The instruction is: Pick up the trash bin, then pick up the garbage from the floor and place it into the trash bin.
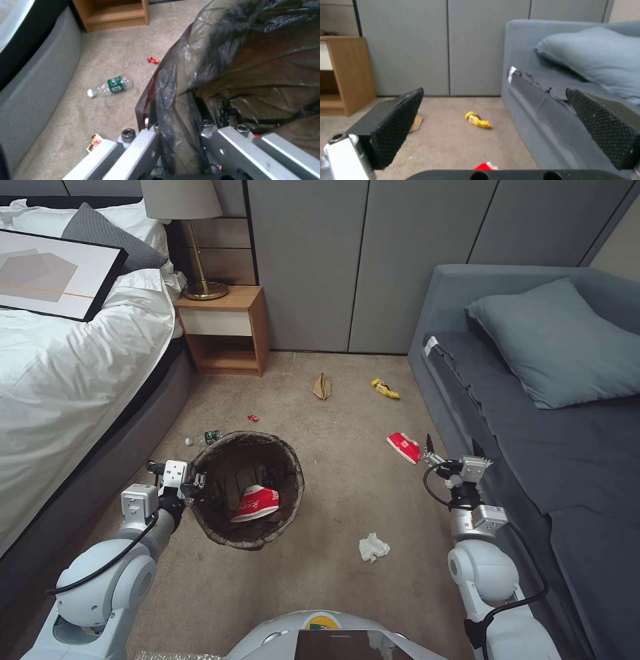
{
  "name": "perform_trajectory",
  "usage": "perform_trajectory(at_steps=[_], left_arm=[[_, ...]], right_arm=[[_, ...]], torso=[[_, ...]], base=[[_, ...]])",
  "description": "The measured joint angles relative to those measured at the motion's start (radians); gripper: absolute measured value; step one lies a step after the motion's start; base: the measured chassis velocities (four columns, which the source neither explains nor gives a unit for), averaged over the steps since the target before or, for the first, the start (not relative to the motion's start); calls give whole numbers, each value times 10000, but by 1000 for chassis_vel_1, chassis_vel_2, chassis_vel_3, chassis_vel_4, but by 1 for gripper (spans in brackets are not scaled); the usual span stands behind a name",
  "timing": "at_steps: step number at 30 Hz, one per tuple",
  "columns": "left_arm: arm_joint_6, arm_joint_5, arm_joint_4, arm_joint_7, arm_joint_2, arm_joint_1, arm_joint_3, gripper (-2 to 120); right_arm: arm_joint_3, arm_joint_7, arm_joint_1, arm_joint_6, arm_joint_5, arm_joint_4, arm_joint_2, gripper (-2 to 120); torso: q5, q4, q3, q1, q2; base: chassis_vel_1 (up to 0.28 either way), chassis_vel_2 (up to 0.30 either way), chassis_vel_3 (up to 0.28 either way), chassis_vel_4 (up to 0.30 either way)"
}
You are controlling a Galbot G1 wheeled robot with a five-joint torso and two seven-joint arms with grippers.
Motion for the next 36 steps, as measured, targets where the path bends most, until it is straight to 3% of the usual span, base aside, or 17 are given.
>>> perform_trajectory(at_steps=[3, 7, 8, 9, 10, 13, 14, 17, 19, 20, 23, 29, 36], left_arm=[[-7, 14, 0, -3, -5, 7, 1, 0], [-15, 31, 0, -3, 8, 15, -1, 0], [-17, 42, 0, -3, 9, 21, -5, 0], [-31, 71, 11, -3, 9, 36, -6, 0], [-31, 71, 11, -3, 9, 36, -6, 0], [-58, 107, 37, -7, -3, 90, 2, 0], [-58, 107, 37, -7, -3, 90, 2, 0], [-55, 105, 87, -12, 59, 27, 65, 0], [-55, 105, 87, -12, 59, 27, 65, 0], [-50, 97, 110, -10, 127, 6, 70, 0], [-12, 81, 135, -9, 190, 25, 36, 0], [45, 75, 203, -13, 199, -20, 87, 0], [48, 95, 264, -19, 189, -29, 117, 0]], right_arm=[[-173, 37, -110, -267, 98, 135, -59, 100], [-693, 396, -97, -1337, 774, 460, -449, 100], [-929, 692, -21, -1911, 1131, 577, -633, 100], [-1274, 1242, 186, -3158, 1748, 758, -945, 100], [-1274, 1242, 186, -3158, 1748, 758, -945, 100], [-1832, 1756, 842, -5460, 3474, 753, -1695, 100], [-1832, 1756, 842, -5460, 3474, 753, -1695, 100], [-2263, 2188, 1571, -6748, 5070, 148, -2323, 100], [-2263, 2188, 1571, -6748, 5070, 148, -2323, 100], [-2539, 2579, 2046, -7502, 6294, -233, -2658, 100], [-3031, 3148, 2608, -8251, 7485, -775, -3024, 100], [-3709, 3623, 3122, -8521, 8586, -1670, -3183, 100], [-4117, 3210, 3172, -8483, 7776, -2750, -2718, 100]], torso=[[1, -3, -2, -1, 0], [0, -2, -3, -2, 1], [0, -2, -3, -2, 1], [0, 2, -2, -1, 1], [0, 2, -2, -1, 1], [1, 1, -2, -1, 1], [1, 1, -2, -1, 1], [2, -1, -1, -1, 1], [2, -1, -1, -1, 1], [0, 1, -1, -1, 1], [2, 0, -1, -1, 1], [1, -1, -1, -1, 1], [1, 0, -1, -1, 1]], base=[[0, 0, 0, 0], [0, 0, 0, 0], [0, 0, 0, 0], [0, 0, 0, 0], [0, 0, 0, 0], [0, 0, 0, 0], [0, 0, 0, 0], [0, 0, 0, 0], [0, 0, 0, 0], [0, 0, 0, 0], [0, 0, 0, 0], [0, 0, 0, 0], [0, 0, 0, 0]])
